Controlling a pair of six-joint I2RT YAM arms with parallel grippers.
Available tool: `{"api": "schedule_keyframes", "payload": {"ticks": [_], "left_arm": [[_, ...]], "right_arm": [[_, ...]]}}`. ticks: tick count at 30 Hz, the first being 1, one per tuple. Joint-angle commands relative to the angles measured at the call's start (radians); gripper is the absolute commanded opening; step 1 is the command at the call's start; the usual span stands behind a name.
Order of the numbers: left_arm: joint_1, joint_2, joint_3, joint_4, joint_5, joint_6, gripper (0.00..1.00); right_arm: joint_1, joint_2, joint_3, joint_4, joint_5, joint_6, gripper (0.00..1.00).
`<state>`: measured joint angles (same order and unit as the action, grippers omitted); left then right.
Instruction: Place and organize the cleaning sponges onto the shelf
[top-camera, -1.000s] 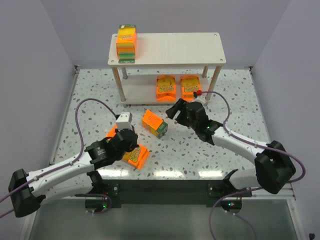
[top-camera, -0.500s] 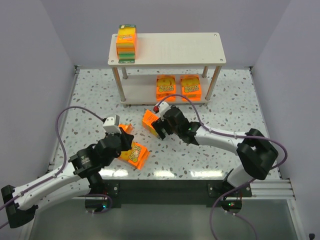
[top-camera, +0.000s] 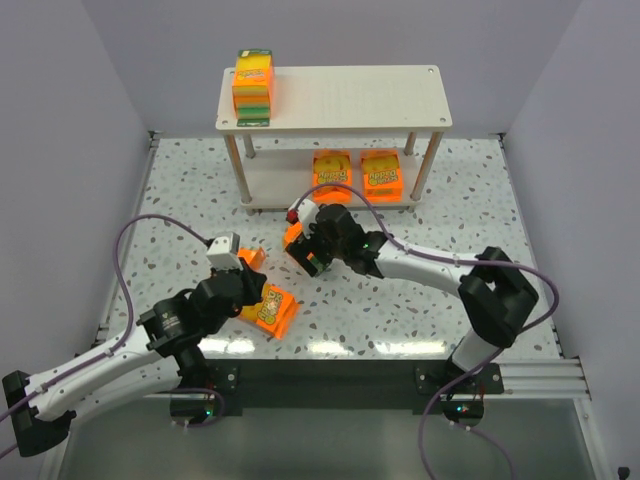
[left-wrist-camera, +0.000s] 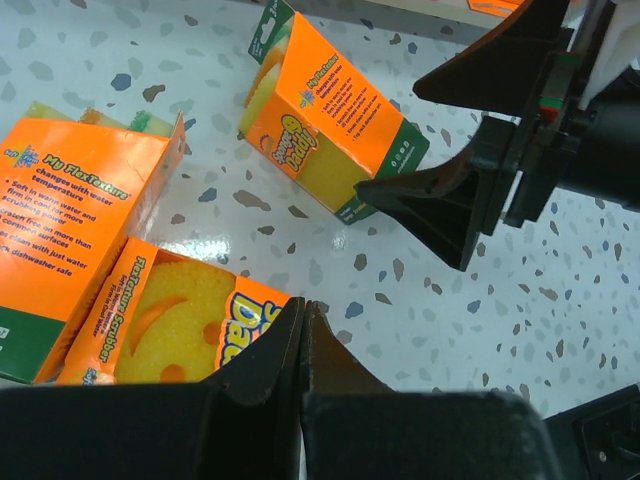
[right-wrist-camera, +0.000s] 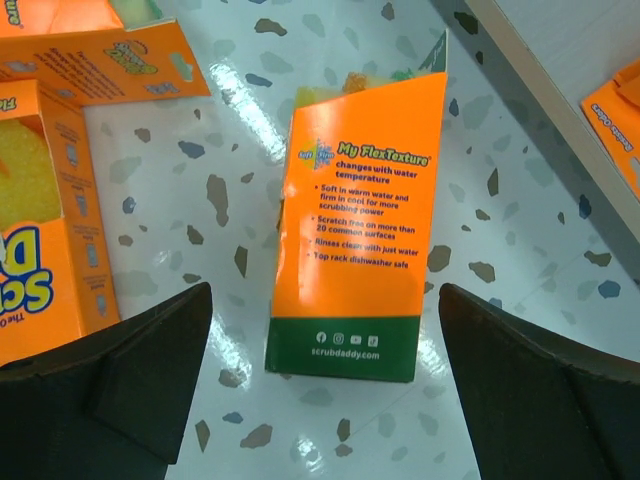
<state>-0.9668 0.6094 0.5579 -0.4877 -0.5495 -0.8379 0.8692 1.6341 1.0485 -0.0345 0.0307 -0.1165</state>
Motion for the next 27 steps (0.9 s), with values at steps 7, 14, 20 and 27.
{"api": "schedule_keyframes", "payload": {"ticks": [7,14,20,27], "left_arm": [[0.005,0.003,-0.007,0.003,0.019,-0.017,0.0],[0.005,-0.01,-0.012,-0.002,0.017,-0.02,0.0],[0.005,0.001,-0.012,0.012,0.025,-0.017,0.0],[0.005,0.027,-0.009,0.067,0.025,0.028,0.0]], "right_arm": [[-0.021,0.156,0.116,-0.038,0.095,0.026,0.99],[-0.058,0.181,0.119,-0.05,-0.01,0.051,0.95],[-0.113,0.173,0.111,-0.135,-0.272,0.101,0.55],[-0.134,0.034,-0.007,-0.208,-0.524,0.144,0.39]]}}
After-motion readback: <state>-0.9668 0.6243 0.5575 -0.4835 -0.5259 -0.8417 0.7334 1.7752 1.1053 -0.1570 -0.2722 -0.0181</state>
